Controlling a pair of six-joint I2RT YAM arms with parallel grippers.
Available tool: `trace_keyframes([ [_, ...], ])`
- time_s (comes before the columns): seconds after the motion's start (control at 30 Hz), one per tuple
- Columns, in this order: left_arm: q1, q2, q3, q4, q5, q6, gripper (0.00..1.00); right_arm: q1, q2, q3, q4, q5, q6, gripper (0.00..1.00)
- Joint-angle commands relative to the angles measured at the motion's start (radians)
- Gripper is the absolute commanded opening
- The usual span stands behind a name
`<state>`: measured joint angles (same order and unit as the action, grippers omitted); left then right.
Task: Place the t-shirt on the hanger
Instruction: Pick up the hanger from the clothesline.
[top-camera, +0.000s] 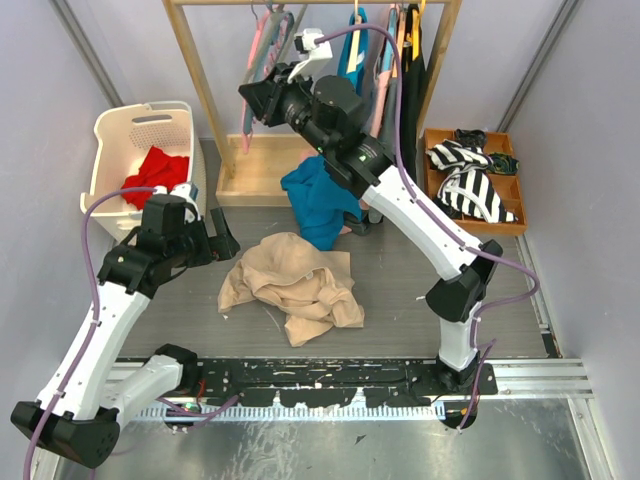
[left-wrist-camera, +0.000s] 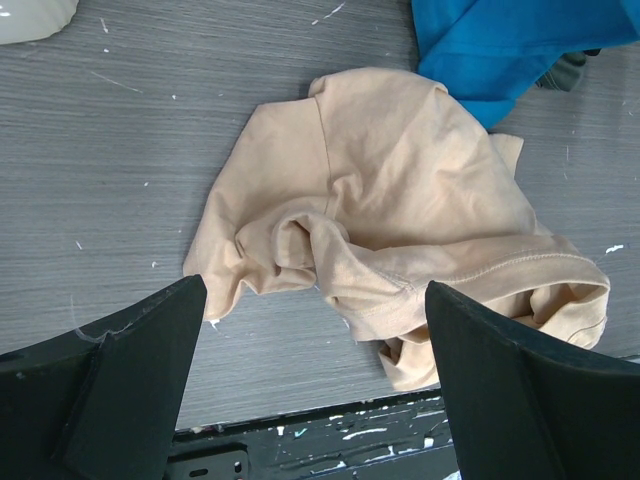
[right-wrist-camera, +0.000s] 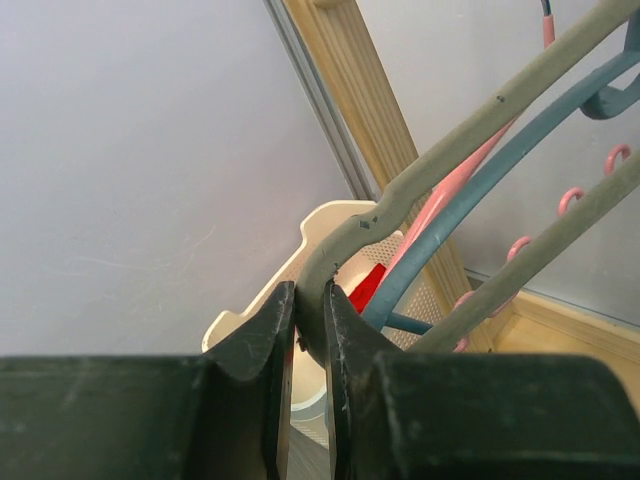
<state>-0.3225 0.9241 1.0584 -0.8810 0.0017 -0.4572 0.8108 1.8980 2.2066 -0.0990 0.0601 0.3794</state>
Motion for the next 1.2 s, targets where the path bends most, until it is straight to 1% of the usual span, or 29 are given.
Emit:
trace_keyframes([
  [0.0, 0.005, -0.02, 0.034, -0.004, 0.006, 0.0, 0.98, 0.007, -0.084, 0.021, 0.068, -0.029, -0.026, 0.01],
  [0.1, 0.004, -0.024, 0.035, -0.007, 0.005, 0.0, 0.98, 0.006, -0.115, -0.012, 0.071, -0.032, -0.017, 0.01],
  [0.23, 0.005, -0.027, 0.034, -0.011, 0.004, -0.002, 0.98, 0.007, -0.179, -0.105, 0.081, -0.039, -0.008, 0.01],
  [0.37, 0.004, -0.03, 0.034, -0.012, 0.003, -0.003, 0.98, 0.006, -0.286, -0.254, 0.108, -0.051, 0.006, 0.01],
  [0.5, 0.004, -0.027, 0.037, -0.01, 0.007, -0.002, 0.98, 0.0, -0.387, -0.362, 0.095, -0.086, 0.02, 0.01],
  [0.7, 0.004, -0.03, 0.066, -0.023, 0.012, 0.004, 0.98, -0.007, -0.448, -0.375, -0.015, -0.222, 0.04, 0.01],
  [0.8, 0.004, -0.043, 0.089, -0.04, 0.021, 0.013, 0.98, -0.007, -0.486, -0.394, -0.083, -0.266, 0.042, 0.01],
  [1.03, 0.005, -0.09, 0.147, -0.084, 0.045, 0.026, 0.98, -0.007, -0.638, -0.486, -0.242, -0.356, 0.046, 0.01],
  [1.17, 0.005, -0.098, 0.187, -0.104, 0.062, 0.018, 0.98, -0.007, -0.727, -0.528, -0.3, -0.421, 0.062, 0.01],
])
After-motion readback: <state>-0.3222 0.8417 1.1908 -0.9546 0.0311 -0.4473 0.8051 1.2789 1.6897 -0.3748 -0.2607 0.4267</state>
